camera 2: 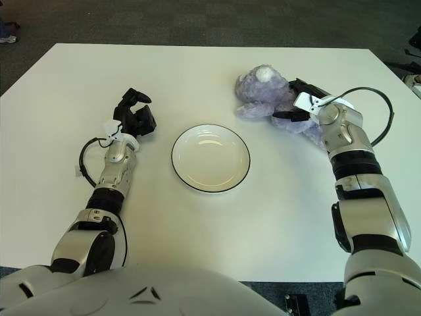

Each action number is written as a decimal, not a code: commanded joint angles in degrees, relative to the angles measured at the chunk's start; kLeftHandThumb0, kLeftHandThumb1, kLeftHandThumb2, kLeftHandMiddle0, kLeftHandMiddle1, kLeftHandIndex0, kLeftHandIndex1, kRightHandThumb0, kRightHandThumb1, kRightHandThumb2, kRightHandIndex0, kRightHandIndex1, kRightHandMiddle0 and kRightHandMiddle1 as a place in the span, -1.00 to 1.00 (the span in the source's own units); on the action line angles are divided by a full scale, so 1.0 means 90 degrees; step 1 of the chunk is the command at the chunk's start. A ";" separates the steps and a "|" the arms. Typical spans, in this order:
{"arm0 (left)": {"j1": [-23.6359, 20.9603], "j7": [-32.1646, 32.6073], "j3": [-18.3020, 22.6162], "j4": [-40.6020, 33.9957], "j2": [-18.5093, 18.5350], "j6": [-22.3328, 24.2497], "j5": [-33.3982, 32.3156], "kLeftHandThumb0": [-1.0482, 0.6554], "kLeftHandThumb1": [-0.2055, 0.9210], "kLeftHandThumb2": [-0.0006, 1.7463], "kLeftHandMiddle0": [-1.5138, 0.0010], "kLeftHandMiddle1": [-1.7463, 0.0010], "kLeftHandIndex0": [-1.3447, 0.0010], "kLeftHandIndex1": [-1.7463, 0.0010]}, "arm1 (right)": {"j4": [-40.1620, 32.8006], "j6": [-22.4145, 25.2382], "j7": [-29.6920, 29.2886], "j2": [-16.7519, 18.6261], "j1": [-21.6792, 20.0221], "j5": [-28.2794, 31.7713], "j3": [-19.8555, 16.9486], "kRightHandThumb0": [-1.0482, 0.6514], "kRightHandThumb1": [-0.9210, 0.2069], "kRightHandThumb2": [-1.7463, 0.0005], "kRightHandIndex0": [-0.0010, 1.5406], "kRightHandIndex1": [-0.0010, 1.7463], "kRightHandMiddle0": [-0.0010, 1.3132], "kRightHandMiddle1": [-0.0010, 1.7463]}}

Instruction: Put the doll into the plate.

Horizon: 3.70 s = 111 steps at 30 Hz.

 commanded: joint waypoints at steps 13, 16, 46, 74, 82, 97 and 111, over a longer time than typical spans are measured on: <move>0.0427 0.0030 -0.0008 0.0137 -0.0078 -0.0013 -0.0022 -0.30 0.07 0.39 -0.50 -1.00 0.18 -1.00 | 0.0380 -0.0172 -0.0011 0.0254 -0.0001 -0.0005 0.0218 -0.99 -0.99 0.84 -0.78 0.53 -1.00 -0.59; 0.0427 0.0025 0.0001 0.0136 -0.0086 -0.0017 -0.0040 -0.30 0.07 0.39 -0.50 -1.00 0.19 -1.00 | 0.0411 -0.0153 0.0032 0.0263 -0.0025 -0.0030 0.0271 -0.97 -0.98 0.85 -0.82 0.48 -1.00 -0.62; 0.0507 0.0035 -0.0066 0.0008 -0.0079 -0.0002 0.0019 -0.29 0.11 0.36 -0.51 -1.00 0.22 -1.00 | 0.0536 0.0645 -0.0390 0.0344 -0.0064 -0.0643 0.0892 0.38 -0.04 -0.16 -0.49 0.74 -1.00 -0.13; 0.0459 -0.0024 -0.0069 0.0092 -0.0024 -0.0012 0.0018 -0.29 0.13 0.34 -0.50 -1.00 0.23 -1.00 | -0.0122 0.1806 -0.0878 0.0508 0.0107 -0.0200 0.0247 0.84 0.26 -0.65 -0.10 1.00 0.19 1.00; 0.0434 -0.0073 -0.0059 0.0126 -0.0010 0.0015 -0.0016 -0.29 0.13 0.35 -0.49 -1.00 0.22 -1.00 | -0.0729 0.2164 -0.1141 0.0539 0.0277 -0.0080 -0.0090 0.84 0.26 -0.65 -0.10 1.00 0.20 1.00; 0.0348 -0.0190 -0.0015 0.0295 0.0009 -0.0006 -0.0061 -0.29 0.13 0.34 -0.48 -1.00 0.23 -1.00 | -0.2413 0.1435 -0.1101 0.0201 0.0933 0.0423 -0.0917 0.88 0.39 -0.76 -0.02 1.00 0.28 1.00; 0.0268 -0.0239 0.0023 0.0458 0.0040 -0.0043 -0.0070 -0.29 0.13 0.34 -0.48 -1.00 0.23 -1.00 | -0.3786 0.0977 -0.1109 0.0299 0.1313 0.0889 -0.1558 0.87 0.36 -0.74 -0.03 1.00 0.37 1.00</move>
